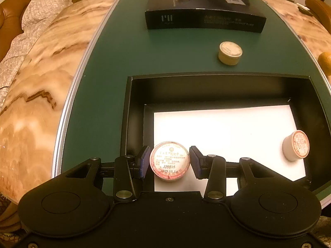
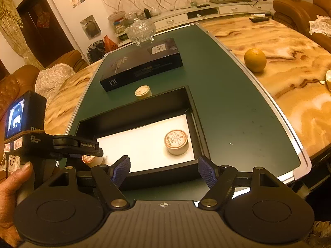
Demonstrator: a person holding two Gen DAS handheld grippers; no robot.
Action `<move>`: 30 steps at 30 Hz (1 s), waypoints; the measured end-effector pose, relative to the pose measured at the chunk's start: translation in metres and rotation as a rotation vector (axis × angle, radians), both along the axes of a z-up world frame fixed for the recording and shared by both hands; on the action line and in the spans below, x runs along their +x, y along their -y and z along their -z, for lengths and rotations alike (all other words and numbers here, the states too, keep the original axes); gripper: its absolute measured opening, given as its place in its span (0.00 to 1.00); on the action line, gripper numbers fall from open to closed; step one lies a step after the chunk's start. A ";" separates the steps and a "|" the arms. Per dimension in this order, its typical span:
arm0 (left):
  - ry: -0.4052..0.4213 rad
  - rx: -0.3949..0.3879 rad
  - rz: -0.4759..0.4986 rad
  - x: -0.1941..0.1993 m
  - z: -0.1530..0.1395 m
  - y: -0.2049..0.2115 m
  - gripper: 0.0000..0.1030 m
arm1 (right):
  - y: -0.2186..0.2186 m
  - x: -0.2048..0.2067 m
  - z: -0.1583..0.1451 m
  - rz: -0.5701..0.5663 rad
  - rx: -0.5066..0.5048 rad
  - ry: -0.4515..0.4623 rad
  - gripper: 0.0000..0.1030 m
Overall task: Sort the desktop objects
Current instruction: 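Carry the red-labelled tin into the tray and open the left tool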
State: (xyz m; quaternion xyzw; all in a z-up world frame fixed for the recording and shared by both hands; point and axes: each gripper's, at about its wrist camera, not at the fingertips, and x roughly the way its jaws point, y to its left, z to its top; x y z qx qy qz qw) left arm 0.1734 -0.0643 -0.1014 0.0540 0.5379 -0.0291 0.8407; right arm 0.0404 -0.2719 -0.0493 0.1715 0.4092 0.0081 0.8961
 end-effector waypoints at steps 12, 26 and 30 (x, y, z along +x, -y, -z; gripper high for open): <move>-0.009 -0.022 -0.003 -0.002 0.004 -0.001 0.40 | -0.006 0.004 0.001 -0.004 -0.011 -0.008 0.73; 0.016 -0.104 0.004 -0.014 -0.012 -0.011 0.61 | -0.021 0.010 -0.004 -0.031 -0.043 -0.021 0.73; 0.077 -0.138 0.015 -0.033 -0.033 -0.016 0.85 | -0.030 0.026 -0.017 -0.074 -0.077 0.006 0.76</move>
